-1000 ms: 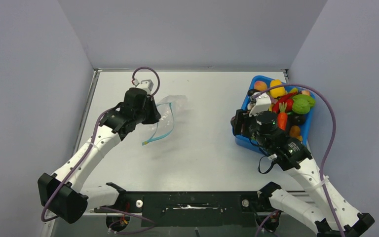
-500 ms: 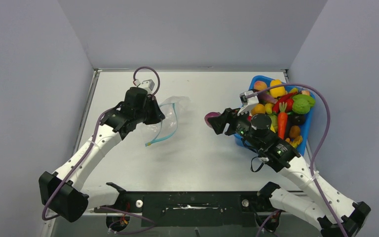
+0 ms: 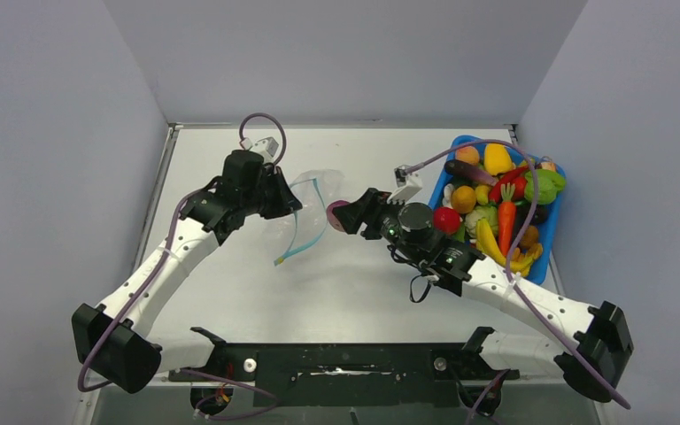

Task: Place the food in the zip-top bag and seal the zipper
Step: Place the fake fruit in the zipper food storage bag.

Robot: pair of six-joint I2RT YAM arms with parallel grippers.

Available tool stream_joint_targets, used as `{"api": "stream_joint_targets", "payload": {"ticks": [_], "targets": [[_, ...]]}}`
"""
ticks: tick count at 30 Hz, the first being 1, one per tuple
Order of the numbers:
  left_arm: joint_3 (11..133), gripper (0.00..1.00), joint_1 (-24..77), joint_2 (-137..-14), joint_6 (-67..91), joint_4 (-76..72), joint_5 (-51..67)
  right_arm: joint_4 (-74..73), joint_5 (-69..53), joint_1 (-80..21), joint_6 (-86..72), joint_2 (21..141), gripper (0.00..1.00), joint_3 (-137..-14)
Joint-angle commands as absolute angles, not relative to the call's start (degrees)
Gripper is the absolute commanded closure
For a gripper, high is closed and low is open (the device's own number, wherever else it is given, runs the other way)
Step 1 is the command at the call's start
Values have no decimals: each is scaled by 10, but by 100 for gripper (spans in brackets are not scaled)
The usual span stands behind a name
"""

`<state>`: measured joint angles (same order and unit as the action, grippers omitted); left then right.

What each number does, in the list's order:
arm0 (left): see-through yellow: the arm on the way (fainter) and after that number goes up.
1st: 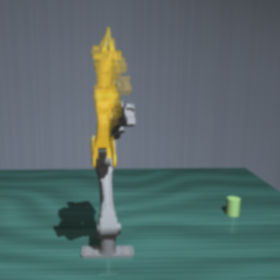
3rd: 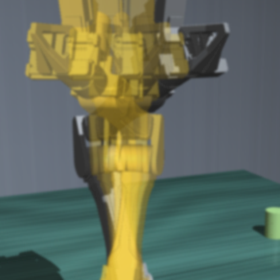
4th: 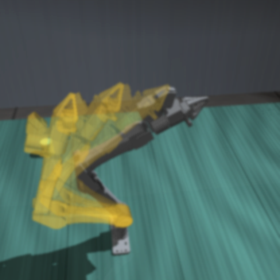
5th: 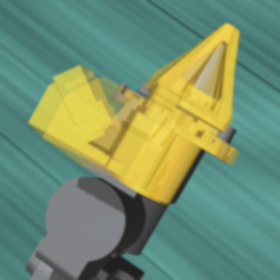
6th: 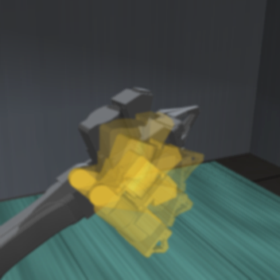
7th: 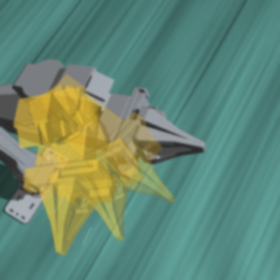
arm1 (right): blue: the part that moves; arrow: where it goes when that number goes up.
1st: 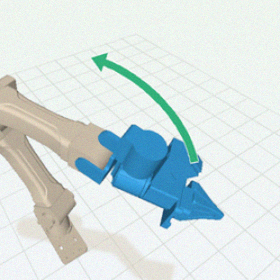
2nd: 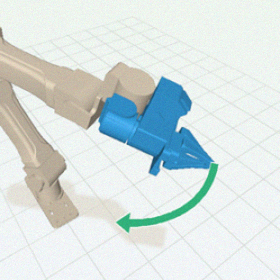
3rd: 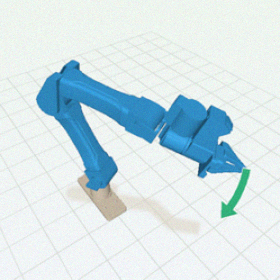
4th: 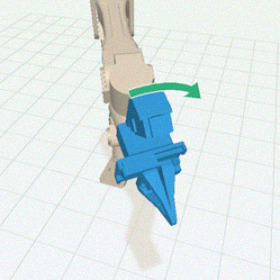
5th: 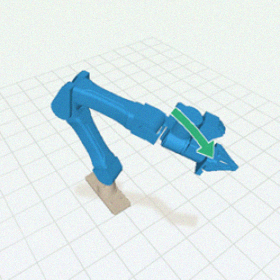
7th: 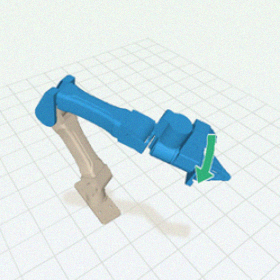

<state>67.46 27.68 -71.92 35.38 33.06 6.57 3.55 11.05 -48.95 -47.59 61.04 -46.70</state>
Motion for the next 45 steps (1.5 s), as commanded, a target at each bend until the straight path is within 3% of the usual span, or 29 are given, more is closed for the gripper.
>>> {"api": "stream_joint_targets", "payload": {"ticks": [1, 12, 31, 45], "targets": [[714, 100, 271, -713, 365, 288, 98, 100, 159, -508, -514, 646, 66, -521], [714, 100, 266, -712, 387, 263, 134, 147, 205, -521, -553, 691, 63, -520], [628, 100, 265, -707, 455, 134, 224, -29, 315, -524, -682, 733, 56, -577], [618, 100, 265, -691, 449, 126, 238, -107, 402, -501, -666, 732, 51, -581]]}}
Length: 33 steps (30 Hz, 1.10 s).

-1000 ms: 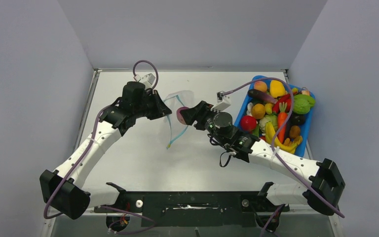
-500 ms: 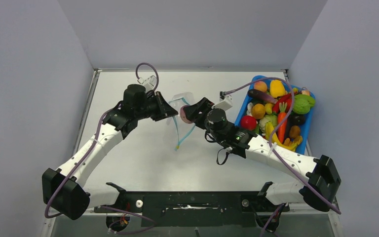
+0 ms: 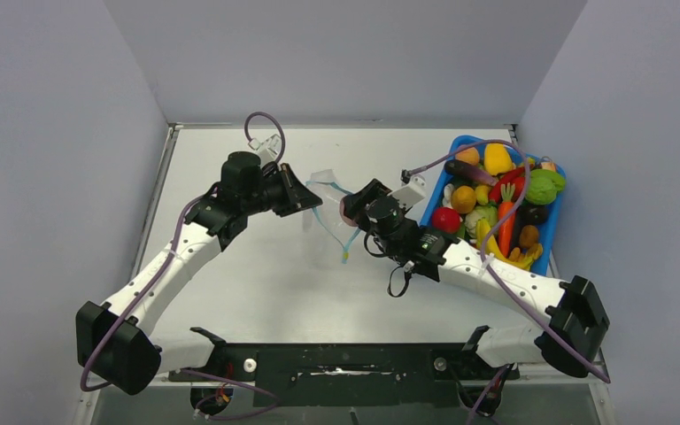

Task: Place the food in the zip-top bag and seal the zipper
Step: Place the fake fruit in the zipper food storage bag.

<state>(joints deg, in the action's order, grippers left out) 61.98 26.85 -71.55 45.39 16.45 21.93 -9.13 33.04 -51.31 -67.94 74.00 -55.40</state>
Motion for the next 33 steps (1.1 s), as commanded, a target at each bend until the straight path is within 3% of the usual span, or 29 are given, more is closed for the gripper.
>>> {"api": "stream_joint_targets", "payload": {"ticks": [1, 8, 16, 19, 27, 33], "targets": [[616, 100, 265, -691, 449, 127, 239, -105, 398, -500, -664, 728, 51, -578], [609, 100, 265, -692, 462, 105, 244, -32, 313, -506, -658, 696, 51, -556], [604, 100, 266, -699, 473, 91, 251, -46, 282, -515, -709, 715, 47, -572], [605, 100, 266, -697, 478, 85, 255, -63, 279, -516, -709, 730, 43, -590], [600, 100, 266, -688, 480, 90, 255, -89, 285, -512, -639, 721, 20, -604], [604, 100, 265, -690, 481, 91, 255, -109, 306, -503, -563, 682, 18, -599]]}}
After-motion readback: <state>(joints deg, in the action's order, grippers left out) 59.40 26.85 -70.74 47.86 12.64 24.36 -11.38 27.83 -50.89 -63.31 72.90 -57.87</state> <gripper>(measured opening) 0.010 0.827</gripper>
